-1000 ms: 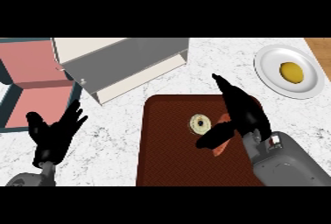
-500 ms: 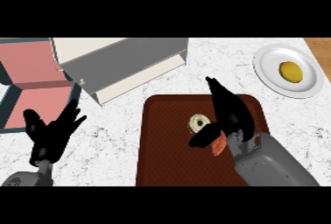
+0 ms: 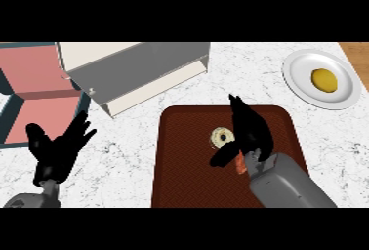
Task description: Pick the cupcake from the tray and place it in the tiered shelf
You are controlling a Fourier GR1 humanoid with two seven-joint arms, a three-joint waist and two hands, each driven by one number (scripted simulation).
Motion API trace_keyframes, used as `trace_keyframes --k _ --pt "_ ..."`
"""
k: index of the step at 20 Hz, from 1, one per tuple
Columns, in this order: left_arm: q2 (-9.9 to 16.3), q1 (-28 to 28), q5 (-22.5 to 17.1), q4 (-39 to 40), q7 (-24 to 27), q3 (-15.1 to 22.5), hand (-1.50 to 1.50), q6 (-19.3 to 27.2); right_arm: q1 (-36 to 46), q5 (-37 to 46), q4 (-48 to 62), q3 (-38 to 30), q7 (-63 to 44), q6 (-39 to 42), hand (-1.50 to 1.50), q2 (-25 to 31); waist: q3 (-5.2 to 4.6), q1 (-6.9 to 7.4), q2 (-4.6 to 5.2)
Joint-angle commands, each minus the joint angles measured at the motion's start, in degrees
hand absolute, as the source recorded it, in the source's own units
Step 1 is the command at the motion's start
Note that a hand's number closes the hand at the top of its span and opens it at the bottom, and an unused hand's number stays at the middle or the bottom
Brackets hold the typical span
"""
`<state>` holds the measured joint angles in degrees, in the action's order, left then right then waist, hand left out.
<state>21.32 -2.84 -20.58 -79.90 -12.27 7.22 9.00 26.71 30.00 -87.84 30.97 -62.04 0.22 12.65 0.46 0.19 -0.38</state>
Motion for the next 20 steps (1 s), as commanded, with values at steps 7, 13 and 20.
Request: trace_keyframes --k 7,13,20 --pt "-1.77 0.98 1.61 4.13 -0.05 -0.56 0.0 -1.95 -1.12 6.72 5.92 -3.24 0.07 0.28 -1.5 -1.88 -0.47 -0.25 0.38" --pt "-4.7 0.15 3.93 2.96 -2.21 -0.11 0.0 1.05 0.85 9.66 11.55 -6.03 5.09 -2.35 -1.5 -6.64 -0.46 -0.06 0.42" --pt "-4.39 -0.13 4.24 3.44 -2.2 -2.11 0.0 -1.35 0.49 11.25 19.31 -6.77 11.85 -4.08 -1.5 -10.22 -0.46 0.09 0.46"
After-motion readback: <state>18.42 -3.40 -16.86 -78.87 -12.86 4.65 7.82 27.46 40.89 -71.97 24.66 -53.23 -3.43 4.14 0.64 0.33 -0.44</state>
